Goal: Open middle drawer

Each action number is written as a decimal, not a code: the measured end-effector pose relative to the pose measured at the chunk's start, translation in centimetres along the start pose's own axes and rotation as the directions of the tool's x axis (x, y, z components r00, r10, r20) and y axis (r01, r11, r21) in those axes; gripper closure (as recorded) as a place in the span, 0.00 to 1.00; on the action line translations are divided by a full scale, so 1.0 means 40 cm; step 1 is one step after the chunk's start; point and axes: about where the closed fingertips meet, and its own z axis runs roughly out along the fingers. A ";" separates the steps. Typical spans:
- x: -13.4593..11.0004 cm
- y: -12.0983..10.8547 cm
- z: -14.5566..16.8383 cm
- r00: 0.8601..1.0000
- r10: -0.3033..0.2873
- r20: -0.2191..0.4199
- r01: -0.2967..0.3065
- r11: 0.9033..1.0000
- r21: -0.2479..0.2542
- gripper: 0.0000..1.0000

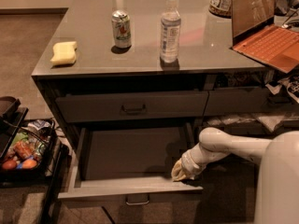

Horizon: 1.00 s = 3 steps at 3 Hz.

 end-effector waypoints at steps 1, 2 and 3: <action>-0.018 0.054 -0.001 0.999 0.007 0.045 -0.008 0.999 0.037 1.00; -0.051 0.121 0.017 0.996 0.020 0.084 -0.024 0.999 0.047 1.00; -0.074 0.167 0.031 0.992 0.050 0.116 -0.052 0.999 0.014 1.00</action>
Offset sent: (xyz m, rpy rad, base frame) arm -0.0897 0.0129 0.0038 0.1363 0.0041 -0.0626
